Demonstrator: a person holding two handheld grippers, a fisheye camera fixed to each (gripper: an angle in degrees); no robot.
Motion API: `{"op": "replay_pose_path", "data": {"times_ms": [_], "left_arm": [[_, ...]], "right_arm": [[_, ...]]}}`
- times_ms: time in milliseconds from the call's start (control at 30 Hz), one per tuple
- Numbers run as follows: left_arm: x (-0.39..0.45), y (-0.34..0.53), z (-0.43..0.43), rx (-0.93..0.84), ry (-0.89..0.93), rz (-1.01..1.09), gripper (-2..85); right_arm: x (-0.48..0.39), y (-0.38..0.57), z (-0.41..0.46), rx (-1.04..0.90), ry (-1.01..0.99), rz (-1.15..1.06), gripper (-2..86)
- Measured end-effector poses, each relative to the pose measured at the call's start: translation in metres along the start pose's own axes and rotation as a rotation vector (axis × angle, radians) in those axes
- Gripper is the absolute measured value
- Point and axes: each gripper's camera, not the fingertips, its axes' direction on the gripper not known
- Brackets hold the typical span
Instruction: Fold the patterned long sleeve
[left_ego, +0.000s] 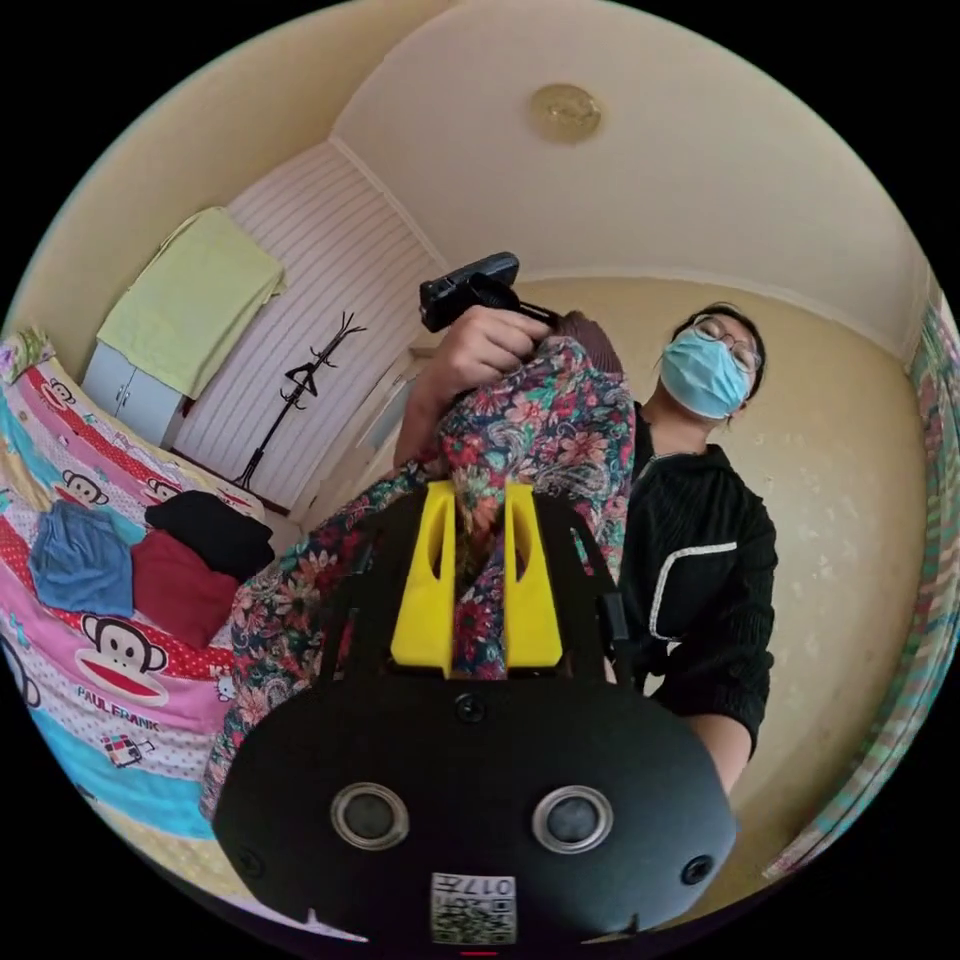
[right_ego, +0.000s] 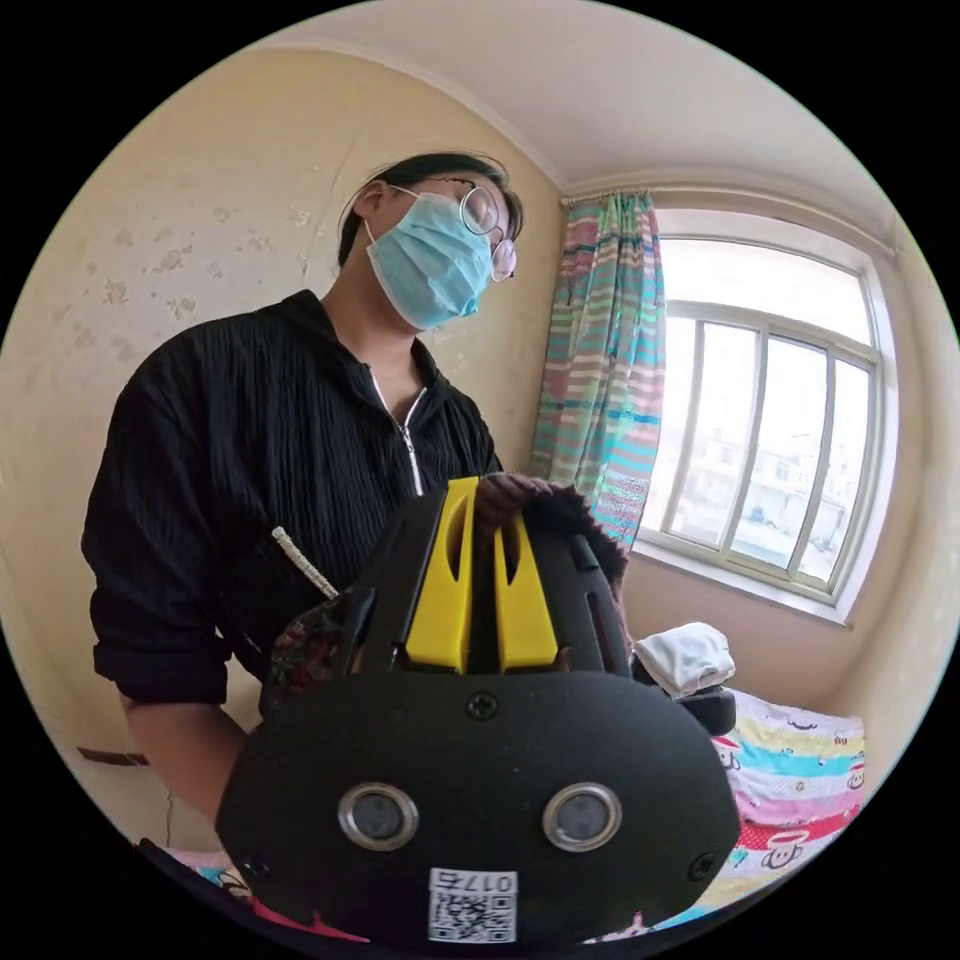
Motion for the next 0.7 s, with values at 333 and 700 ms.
{"op": "replay_pose_path", "data": {"times_ms": [333, 700], "left_arm": [[0.18, 0.041, -0.094, 0.832, -0.289, 0.595, 1.8], [0.327, -0.09, -0.034, 0.827, -0.473, 0.814, 0.9]], "right_arm": [[0.0, 0.015, -0.074, 0.127, 0.504, 0.363, 0.3], [0.028, 0.019, -0.079, -0.17, 0.847, 0.441, 5.4]]}}
